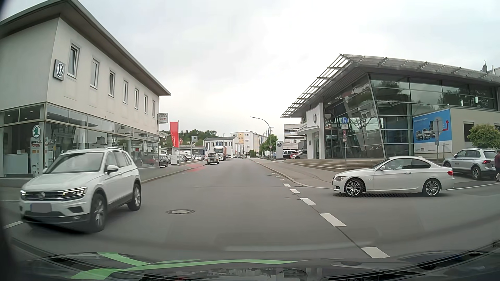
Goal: Follow the waypoints while adhering to traffic rules and regulations
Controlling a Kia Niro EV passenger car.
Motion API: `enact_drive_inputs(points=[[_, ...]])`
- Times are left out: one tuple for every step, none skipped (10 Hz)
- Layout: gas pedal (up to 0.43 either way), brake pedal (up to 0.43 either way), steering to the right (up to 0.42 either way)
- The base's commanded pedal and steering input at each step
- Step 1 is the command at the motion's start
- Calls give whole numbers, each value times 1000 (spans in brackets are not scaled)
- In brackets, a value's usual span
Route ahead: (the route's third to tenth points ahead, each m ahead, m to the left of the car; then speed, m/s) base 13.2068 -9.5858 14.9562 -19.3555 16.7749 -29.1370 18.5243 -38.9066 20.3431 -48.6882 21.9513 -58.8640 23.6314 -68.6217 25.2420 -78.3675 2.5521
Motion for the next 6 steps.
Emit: enact_drive_inputs(points=[[0, 0, 304], [0, 0, 326], [0, 0, 350], [0, 0, 379], [0, 0, 394], [0, 0, 410]])
